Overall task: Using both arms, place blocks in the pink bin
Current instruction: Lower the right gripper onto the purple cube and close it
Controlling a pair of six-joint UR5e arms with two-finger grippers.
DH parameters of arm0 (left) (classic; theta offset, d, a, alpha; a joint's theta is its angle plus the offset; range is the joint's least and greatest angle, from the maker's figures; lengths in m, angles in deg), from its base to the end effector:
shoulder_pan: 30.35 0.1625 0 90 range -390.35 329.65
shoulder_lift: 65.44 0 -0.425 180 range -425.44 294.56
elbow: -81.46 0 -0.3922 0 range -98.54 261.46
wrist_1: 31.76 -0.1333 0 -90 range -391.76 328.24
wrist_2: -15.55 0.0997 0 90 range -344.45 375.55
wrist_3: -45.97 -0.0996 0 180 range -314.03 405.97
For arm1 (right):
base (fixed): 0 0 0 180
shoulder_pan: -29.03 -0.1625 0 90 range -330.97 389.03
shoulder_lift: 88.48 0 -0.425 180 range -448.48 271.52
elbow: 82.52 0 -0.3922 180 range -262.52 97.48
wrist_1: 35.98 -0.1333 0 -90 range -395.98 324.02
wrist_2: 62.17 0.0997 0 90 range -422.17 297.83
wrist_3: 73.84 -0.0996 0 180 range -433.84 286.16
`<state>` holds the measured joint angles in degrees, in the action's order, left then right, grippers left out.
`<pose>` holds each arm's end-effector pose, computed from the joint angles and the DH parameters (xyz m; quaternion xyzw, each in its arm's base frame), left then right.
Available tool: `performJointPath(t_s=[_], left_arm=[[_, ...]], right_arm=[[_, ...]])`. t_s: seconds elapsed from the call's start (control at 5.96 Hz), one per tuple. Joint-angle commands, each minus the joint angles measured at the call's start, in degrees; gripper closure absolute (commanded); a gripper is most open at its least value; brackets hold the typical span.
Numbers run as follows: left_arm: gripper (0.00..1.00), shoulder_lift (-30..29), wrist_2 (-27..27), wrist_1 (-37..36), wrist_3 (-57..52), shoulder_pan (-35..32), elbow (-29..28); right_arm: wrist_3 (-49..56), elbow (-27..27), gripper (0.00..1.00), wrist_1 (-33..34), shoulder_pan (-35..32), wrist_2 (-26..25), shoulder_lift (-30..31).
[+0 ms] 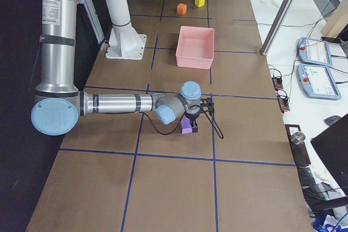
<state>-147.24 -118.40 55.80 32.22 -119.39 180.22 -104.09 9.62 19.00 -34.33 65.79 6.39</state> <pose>-0.0570 -0.4299 0.6543 0.0266 0.3735 0.1126 0.9204 -0.1517 -0.4630 0.6178 0.0824 -0.3999 -0.0618 0.9107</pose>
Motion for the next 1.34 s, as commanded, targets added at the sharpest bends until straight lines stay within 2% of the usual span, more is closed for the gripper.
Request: performJointPath(t_s=[0.0,0.17,0.34,0.5,0.67,0.84,1.01,1.18], left_arm=[[0.00,0.1,0.0,-0.2,0.0,0.0,0.0],[0.00,0.0,0.0,-0.2,0.0,0.0,0.0],[0.00,0.1,0.0,-0.4,0.0,0.0,0.0],[0.00,0.1,0.0,-0.5,0.0,0.0,0.0],[0.00,0.1,0.0,-0.5,0.0,0.0,-0.1],[0.00,0.1,0.0,-0.5,0.0,0.0,0.0],[0.00,0.1,0.0,-0.5,0.0,0.0,0.0],[0.00,0.1,0.0,-0.5,0.0,0.0,0.0]], right_arm=[[0.1,-0.4,0.00,0.0,2.0,-0.4,0.4],[0.1,-0.5,0.00,0.0,3.4,-1.6,0.5],[0.4,-2.8,0.00,0.1,6.0,-4.1,0.5],[1.0,-2.9,0.00,0.2,6.5,-4.2,0.5],[1.1,-2.8,0.05,0.4,6.6,-4.3,0.5],[1.1,-2.4,0.52,0.6,6.5,-3.9,0.3],[1.0,-1.6,0.64,0.8,6.4,-3.5,0.1],[0.7,0.2,0.66,2.0,6.2,-2.8,-0.2]])
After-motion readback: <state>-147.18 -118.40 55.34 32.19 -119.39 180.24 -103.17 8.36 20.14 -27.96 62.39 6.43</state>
